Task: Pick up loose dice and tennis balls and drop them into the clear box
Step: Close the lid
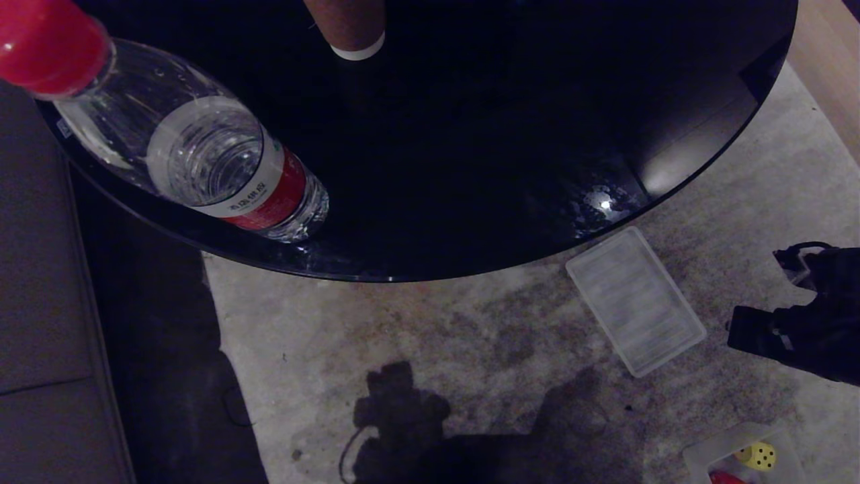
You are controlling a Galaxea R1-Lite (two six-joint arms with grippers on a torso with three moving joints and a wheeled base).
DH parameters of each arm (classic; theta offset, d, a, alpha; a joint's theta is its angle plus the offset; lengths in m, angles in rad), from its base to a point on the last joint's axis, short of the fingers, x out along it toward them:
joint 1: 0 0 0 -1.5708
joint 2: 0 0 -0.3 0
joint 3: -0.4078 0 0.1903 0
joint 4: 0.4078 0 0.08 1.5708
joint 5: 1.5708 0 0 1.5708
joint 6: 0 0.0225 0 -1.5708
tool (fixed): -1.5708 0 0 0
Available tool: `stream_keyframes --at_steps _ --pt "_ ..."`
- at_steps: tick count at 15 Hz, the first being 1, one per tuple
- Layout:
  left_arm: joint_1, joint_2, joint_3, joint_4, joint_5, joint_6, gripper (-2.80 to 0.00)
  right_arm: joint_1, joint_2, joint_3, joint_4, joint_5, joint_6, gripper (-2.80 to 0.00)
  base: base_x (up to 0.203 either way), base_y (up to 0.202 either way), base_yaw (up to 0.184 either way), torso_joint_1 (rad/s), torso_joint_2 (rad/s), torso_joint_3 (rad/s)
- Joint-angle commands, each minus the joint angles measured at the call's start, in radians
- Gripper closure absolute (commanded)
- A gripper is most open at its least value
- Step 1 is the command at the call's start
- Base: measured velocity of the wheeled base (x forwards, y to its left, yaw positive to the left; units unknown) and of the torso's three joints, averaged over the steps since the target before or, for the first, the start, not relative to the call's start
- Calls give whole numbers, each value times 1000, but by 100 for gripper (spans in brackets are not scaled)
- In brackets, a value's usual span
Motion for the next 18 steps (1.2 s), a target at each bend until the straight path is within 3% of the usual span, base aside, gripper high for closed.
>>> stream_keyframes --at_steps 1,5,6,10,13,16,18 --pt "0 0 0 0 1 -1 0 -42 210 -43 -29 0 18 0 0 0 0 0 0 0" --pt "0 1 0 0 1 -1 0 -86 338 -100 -36 8 100 0 0 0 0 0 0 0" --pt "0 1 0 0 1 -1 0 -91 367 -105 -36 7 99 -280 0 0 0 0 0 0" --pt "0 0 0 0 1 -1 0 -129 442 -142 -38 3 74 -280 0 0 0 0 0 0" --pt "0 0 0 0 1 -1 0 -129 496 -161 -68 5 -51 -280 0 0 0 0 0 0" --pt "0 0 0 -1 1 -1 0 -141 563 -180 -117 5 -42 -280 0 0 0 0 0 0" --pt "0 0 0 -1 1 -1 0 -159 607 -219 -127 6 40 -280 0 0 0 0 0 0"
